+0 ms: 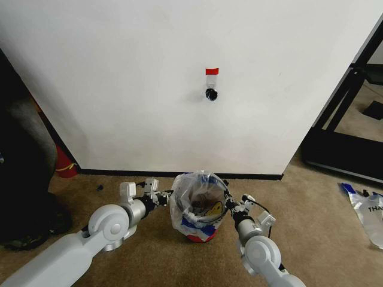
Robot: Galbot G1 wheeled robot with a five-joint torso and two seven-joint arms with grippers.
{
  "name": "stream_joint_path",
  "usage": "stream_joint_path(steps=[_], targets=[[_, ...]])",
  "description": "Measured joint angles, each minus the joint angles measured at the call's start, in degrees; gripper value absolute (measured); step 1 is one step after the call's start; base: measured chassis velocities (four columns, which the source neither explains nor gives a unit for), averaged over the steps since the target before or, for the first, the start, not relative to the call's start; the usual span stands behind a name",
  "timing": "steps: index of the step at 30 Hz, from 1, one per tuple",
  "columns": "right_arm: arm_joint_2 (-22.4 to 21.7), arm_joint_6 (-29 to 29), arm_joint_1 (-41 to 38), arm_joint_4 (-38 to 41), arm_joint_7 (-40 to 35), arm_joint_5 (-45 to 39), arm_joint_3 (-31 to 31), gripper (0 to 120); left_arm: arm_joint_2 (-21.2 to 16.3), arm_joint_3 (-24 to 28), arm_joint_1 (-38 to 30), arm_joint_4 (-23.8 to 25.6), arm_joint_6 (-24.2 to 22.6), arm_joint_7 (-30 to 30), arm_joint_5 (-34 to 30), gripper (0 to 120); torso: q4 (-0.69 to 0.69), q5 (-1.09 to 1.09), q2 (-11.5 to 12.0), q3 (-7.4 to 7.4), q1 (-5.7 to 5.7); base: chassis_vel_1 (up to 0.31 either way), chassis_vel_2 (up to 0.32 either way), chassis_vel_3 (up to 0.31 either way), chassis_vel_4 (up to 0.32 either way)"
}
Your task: Pick up the garbage bag from the wall and place it over the trash bin.
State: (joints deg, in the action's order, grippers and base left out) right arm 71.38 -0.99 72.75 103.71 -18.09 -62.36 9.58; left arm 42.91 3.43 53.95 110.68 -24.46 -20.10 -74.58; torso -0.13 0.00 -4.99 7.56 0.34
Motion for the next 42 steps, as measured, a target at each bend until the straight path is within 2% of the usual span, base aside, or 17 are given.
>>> stream_joint_path(steps=[8, 14, 21, 36, 40, 42], targets=[[0.46, 1.06, 0.83, -0.36, 2.94, -0.67, 0.11, 1, 1.84, 0.96, -0.03, -5.69, -0.14, 1.1, 0.93, 0, 0.0, 0.0, 0.0, 0.0, 0.0, 0.0, 0.0, 0.0, 0.0], [0.88, 2.22, 1.32, -0.47, 6.17, -1.58, 0.5, 1, 2.1, 0.7, 0.79, -6.67, -0.5, 1.56, 0.99, 0, 0.0, 0.0, 0.0, 0.0, 0.0, 0.0, 0.0, 0.0, 0.0], [1.62, 2.97, 1.26, -0.5, 8.26, -2.82, 1.07, 1, 1.9, 0.18, 2.6, -6.53, -0.99, 2.22, 1.46, 0, -0.01, 0.0, 0.0, 0.0, 0.0, 0.0, 0.0, 0.0, 0.0], [2.06, 3.16, 0.52, -0.03, 5.62, -3.2, 2.25, 1, 1.64, -0.55, 5.5, -2.53, 0.11, 2.94, 4.41, 0, 0.0, 0.0, 0.0, 0.0, 0.0, 0.0, 0.0, 0.0, 0.0], [2.26, 3.02, 0.48, -0.16, 5.19, -2.71, 2.17, 1, 0.93, -1.73, 5.87, -0.53, 0.79, 3.35, 8.54, 15, 0.0, 0.0, 0.0, 0.0, 0.0, 0.0, 0.0, 0.0, 0.0], [2.27, 2.99, 0.44, -0.23, 5.14, -2.65, 2.16, 1, 0.56, -2.12, 6.02, 0.1, 0.78, 3.35, 9.14, 18, 0.0, 0.01, 0.0, 0.0, 0.0, 0.0, 0.0, 0.0, 0.0]])
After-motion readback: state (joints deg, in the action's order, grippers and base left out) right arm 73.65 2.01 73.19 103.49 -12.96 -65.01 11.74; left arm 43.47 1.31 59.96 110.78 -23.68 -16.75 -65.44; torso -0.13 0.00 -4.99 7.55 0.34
